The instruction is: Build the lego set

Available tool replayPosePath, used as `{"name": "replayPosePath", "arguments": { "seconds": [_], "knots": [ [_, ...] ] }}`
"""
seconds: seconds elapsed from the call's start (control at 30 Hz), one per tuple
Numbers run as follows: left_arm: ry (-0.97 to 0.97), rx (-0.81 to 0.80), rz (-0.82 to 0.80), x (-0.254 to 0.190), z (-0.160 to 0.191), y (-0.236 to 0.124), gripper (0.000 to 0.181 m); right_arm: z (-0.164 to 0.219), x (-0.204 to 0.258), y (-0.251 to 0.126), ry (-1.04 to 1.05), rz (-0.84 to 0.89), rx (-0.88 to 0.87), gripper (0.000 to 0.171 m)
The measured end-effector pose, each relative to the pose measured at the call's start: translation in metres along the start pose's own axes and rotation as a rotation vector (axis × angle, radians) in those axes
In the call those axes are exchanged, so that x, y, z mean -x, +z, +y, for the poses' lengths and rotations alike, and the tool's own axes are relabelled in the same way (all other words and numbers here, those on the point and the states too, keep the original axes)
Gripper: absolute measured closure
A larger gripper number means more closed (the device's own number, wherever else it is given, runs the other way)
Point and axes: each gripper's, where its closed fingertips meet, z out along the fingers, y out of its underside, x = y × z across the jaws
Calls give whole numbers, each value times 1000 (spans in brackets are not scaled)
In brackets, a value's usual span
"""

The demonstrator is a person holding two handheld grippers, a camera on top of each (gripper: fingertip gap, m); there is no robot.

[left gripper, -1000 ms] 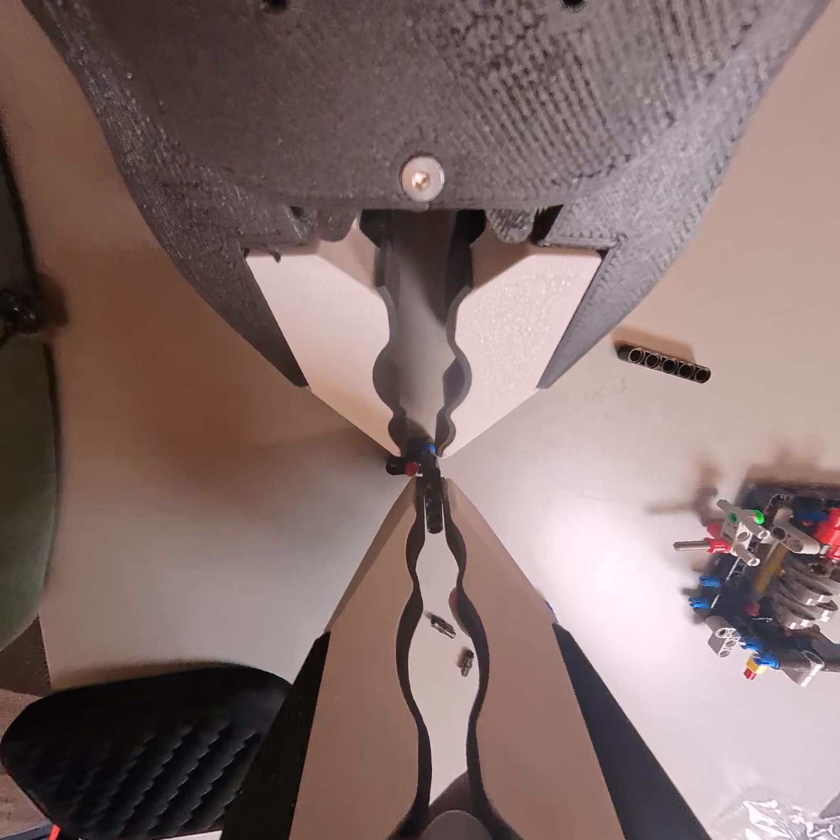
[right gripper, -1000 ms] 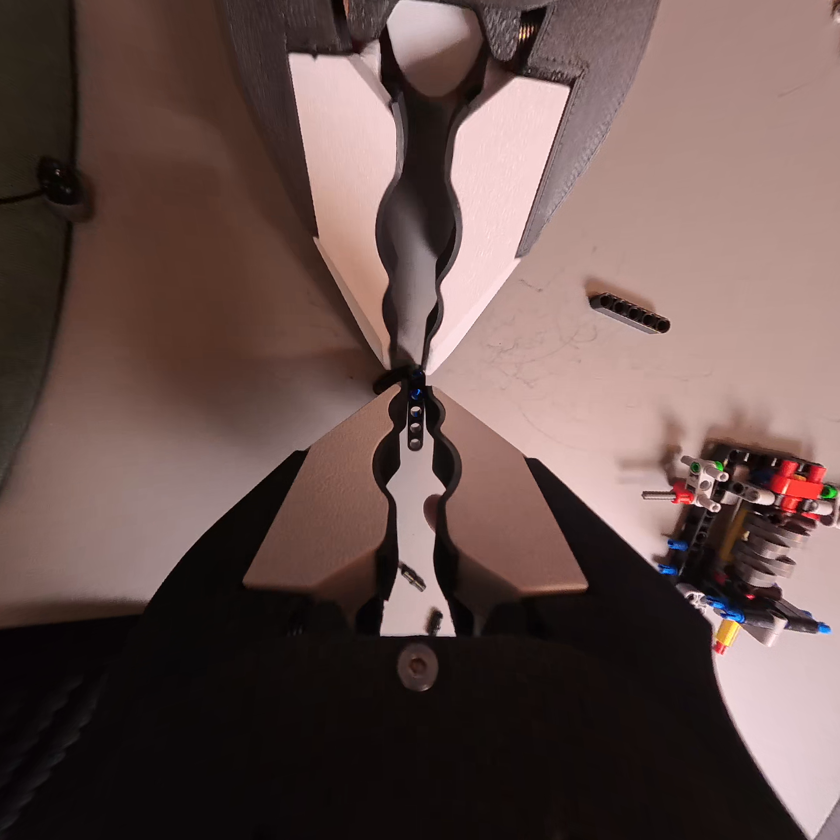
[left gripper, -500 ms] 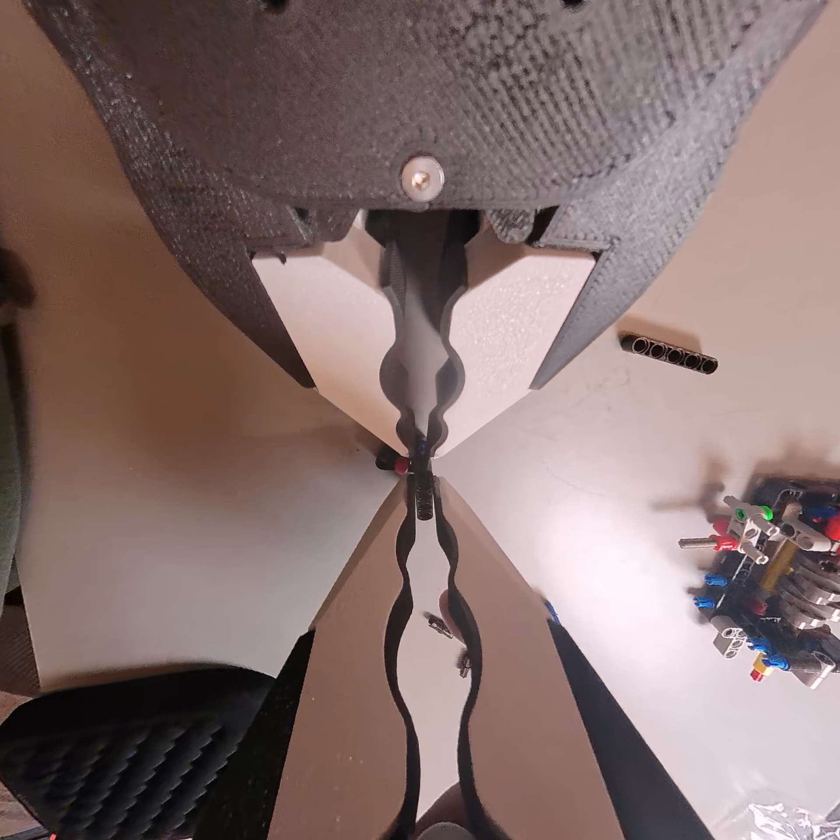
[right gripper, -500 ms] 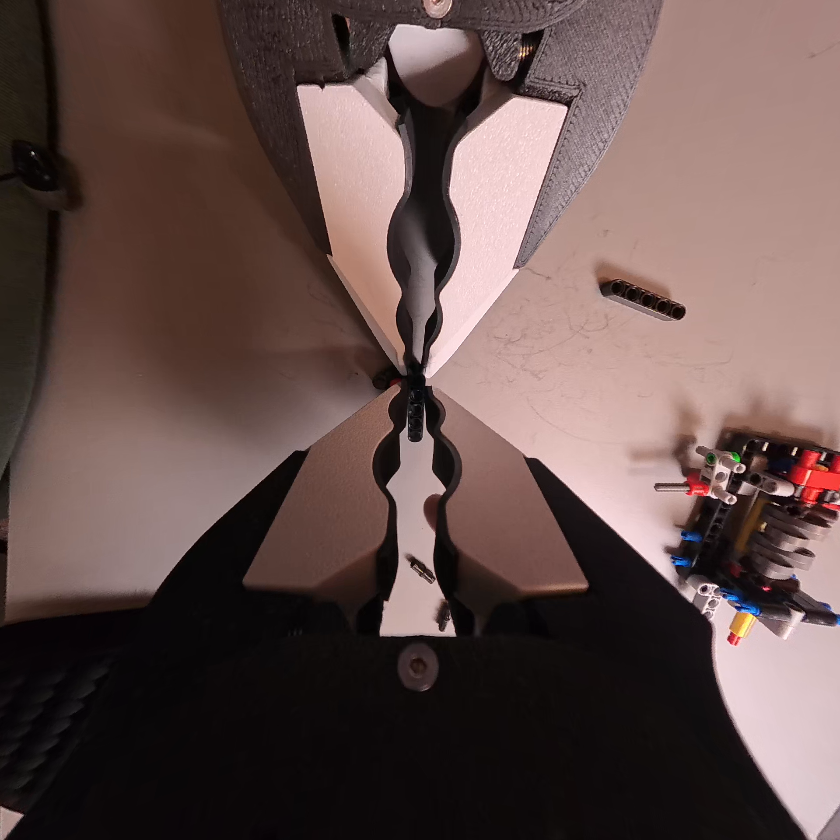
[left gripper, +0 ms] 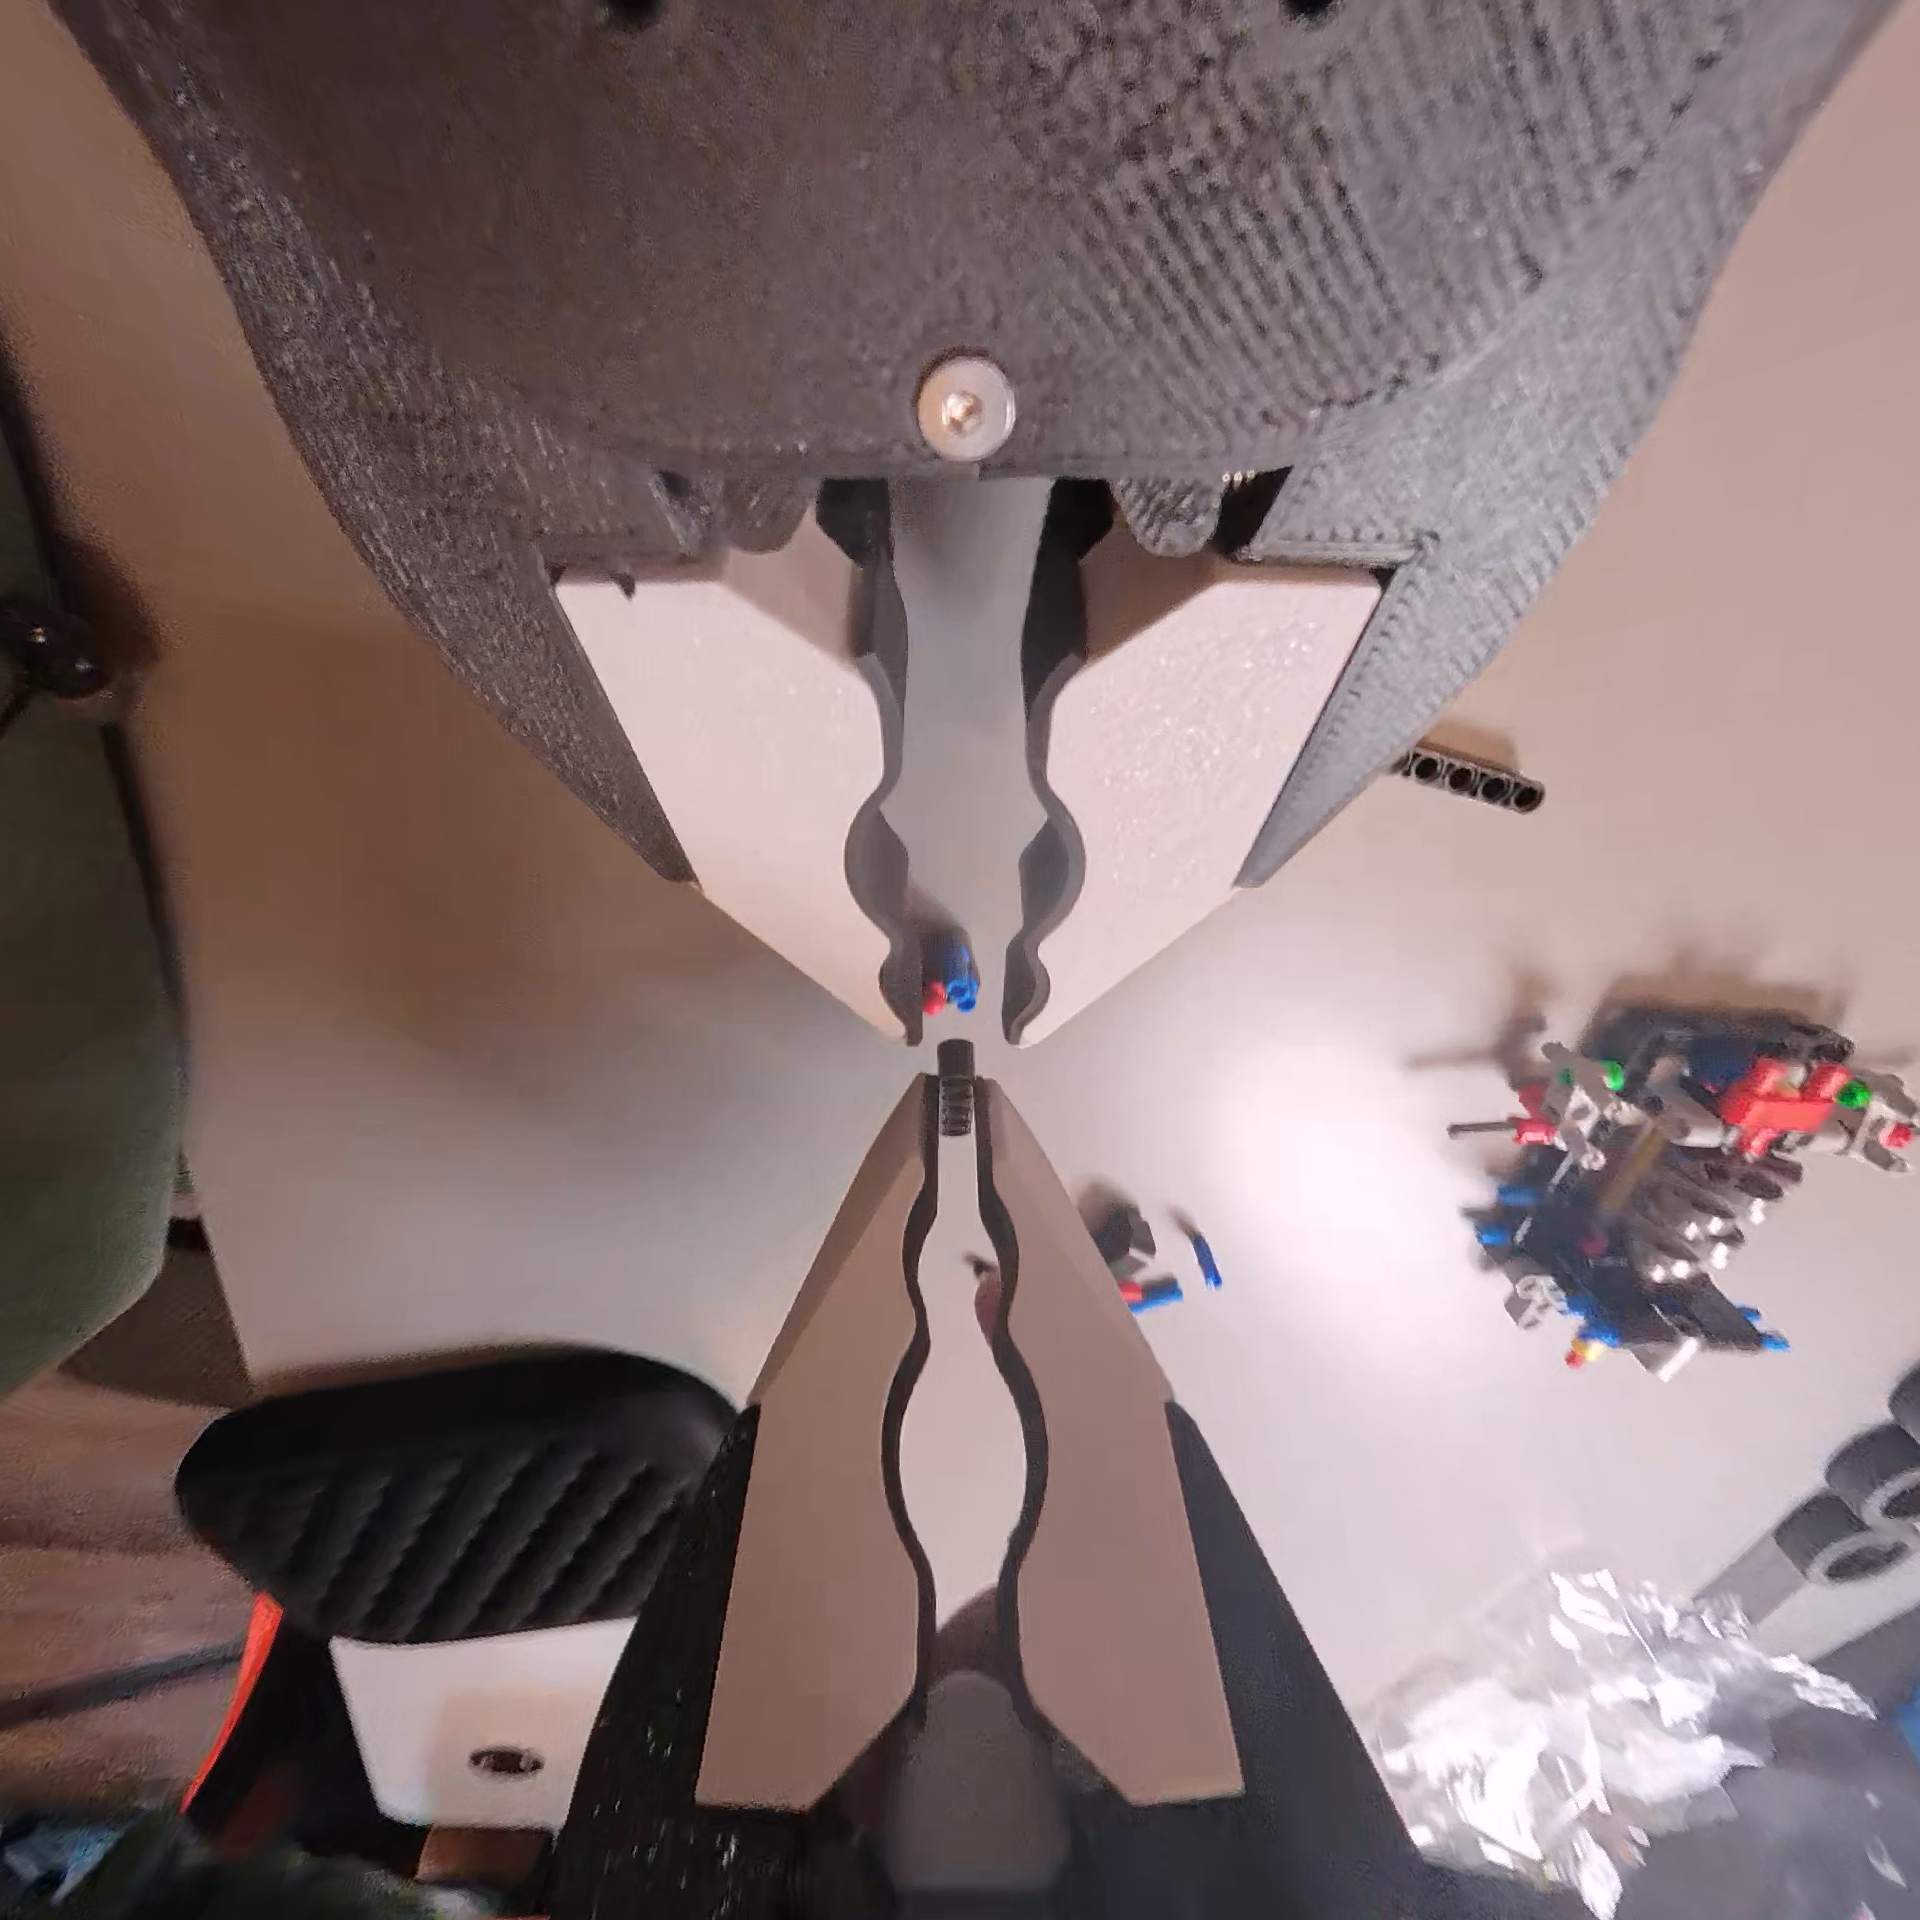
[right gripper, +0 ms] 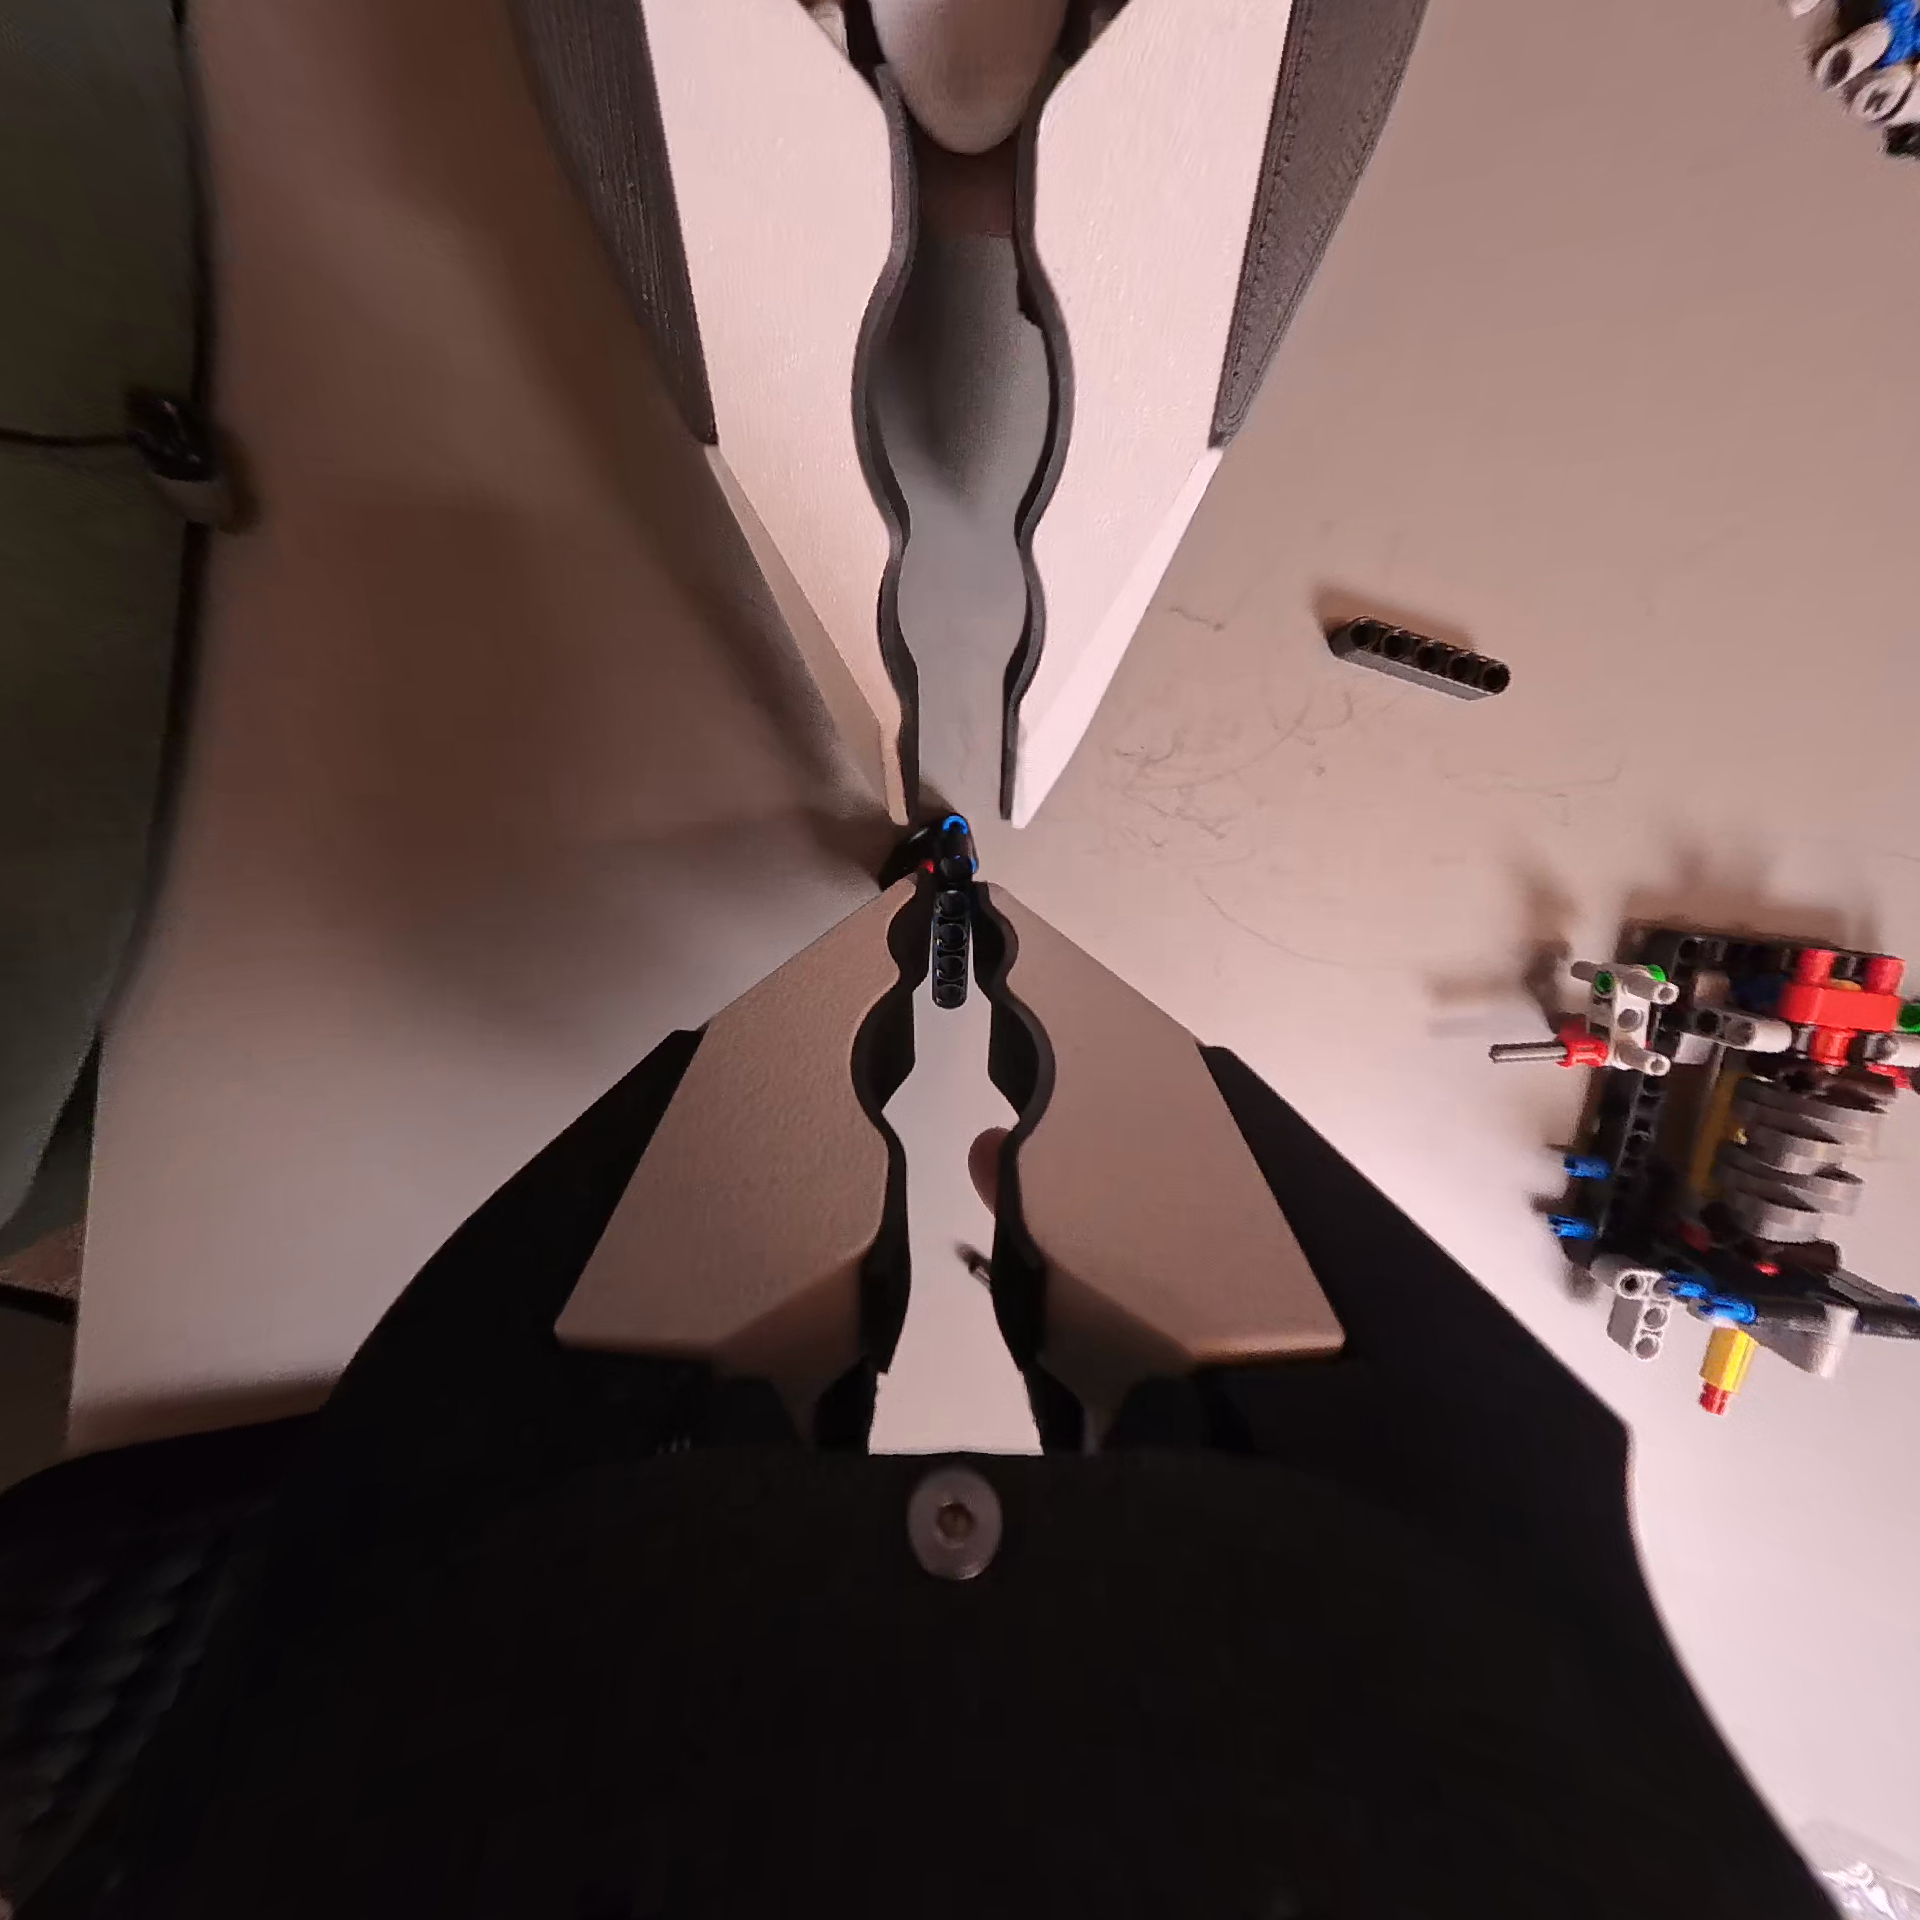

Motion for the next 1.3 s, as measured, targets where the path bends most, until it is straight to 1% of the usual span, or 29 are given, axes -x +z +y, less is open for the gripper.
{"name": "replayPosePath", "arguments": {
  "seconds": [0.07, 0.17, 0.3, 0.4, 0.57, 0.67, 0.73, 0.93, 1.17, 1.2, 1.27, 1.3],
  "knots": [
    [14, -34, 1, -2, -7, -2, 169, -5, 1, -4, 4, 8, -32, 167],
    [44, -63, -7, -5, -13, -3, 176, -12, 3, -10, 1, 18, -68, 168],
    [48, -93, 1, -6, -19, -8, 176, -17, 4, -17, -13, 40, -118, 168],
    [43, -140, 20, -7, -26, -14, 177, -24, 5, -25, -25, 51, -209, 167],
    [8, -275, 60, -6, -42, -30, 176, -39, 5, -43, -10, 70, -407, 165],
    [0, -327, 72, -5, -49, -37, 176, -41, 4, -50, 9, 76, -458, 164],
    [5, -342, 70, -6, -51, -38, 176, -43, 4, -54, 19, 75, -486, 166],
    [30, -364, 53, -7, -54, -40, 176, -48, 5, -55, 9, 77, -495, 167],
    [33, -361, 21, -3, -54, -41, 176, -48, 0, -52, 0, 79, -433, 168],
    [20, -343, 22, -2, -51, -39, 176, -45, 0, -50, -6, 78, -405, 167],
    [0, -244, 11, 3, -35, -29, 160, -38, -3, -41, -24, 81, -325, 167],
    [-1, -171, 5, 5, -23, -23, 157, -33, -4, -36, -36, 74, -276, 167]
  ]
}}
